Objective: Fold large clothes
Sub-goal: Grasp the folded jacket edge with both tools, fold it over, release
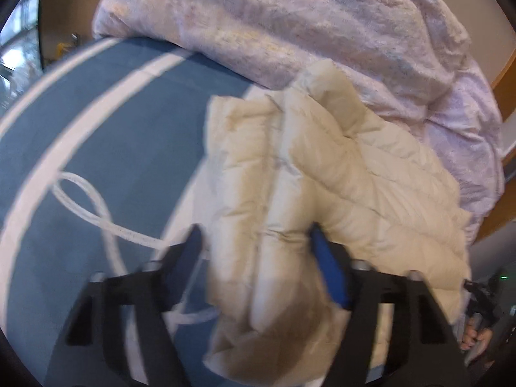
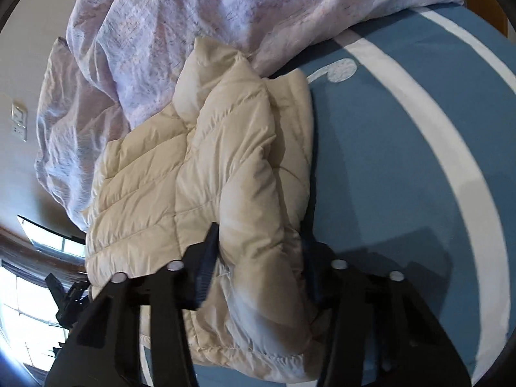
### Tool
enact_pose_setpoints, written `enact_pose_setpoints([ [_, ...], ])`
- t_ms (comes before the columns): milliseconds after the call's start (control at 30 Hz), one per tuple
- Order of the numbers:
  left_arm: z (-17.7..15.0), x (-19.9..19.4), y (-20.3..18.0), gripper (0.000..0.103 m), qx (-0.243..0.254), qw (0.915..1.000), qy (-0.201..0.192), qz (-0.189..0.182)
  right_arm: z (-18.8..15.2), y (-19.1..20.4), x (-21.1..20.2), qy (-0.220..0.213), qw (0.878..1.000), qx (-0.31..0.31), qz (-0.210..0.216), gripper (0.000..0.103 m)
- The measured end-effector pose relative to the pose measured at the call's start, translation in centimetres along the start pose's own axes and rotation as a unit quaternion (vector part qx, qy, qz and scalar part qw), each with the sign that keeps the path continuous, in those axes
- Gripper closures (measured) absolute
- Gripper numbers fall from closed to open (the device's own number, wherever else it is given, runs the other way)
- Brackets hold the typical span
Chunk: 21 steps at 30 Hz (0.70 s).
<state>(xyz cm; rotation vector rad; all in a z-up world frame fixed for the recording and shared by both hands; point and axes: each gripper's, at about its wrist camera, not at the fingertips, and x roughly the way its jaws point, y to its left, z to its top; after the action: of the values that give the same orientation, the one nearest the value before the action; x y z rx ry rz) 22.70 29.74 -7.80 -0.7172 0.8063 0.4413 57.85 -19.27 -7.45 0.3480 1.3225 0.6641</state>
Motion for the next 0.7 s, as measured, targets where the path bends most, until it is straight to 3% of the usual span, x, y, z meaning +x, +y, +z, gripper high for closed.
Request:
enact_pose_setpoints([
  [100,-0.2,-0.3,-0.1,0.074,-0.006,0.9998,-0.005,-0.018,-0.3,-0.1,-0.1,-0.004,1.0,0.012,0.021,0.078],
  [200,-0.5,-1.4,-0.3,0.083,0.004,0.9996,-0.015,-0.025,-0.6,0.2,-0.5,-0.007,0.999,0.024,0.035,0.084],
  [433,-2.2,-5.3,1.9,0.084,0.004,0.9993,-0.016,-0.034,-3.3,1.2,-1.5,0.007,0.998,0.022,0.056,0.087],
  [700,-4.7,-9.1,4.9,0.084,0.009,0.9998,-0.012,-0.016,-8.4,2.2,-2.9,0.032,0.996,0.027,0.079,0.087],
])
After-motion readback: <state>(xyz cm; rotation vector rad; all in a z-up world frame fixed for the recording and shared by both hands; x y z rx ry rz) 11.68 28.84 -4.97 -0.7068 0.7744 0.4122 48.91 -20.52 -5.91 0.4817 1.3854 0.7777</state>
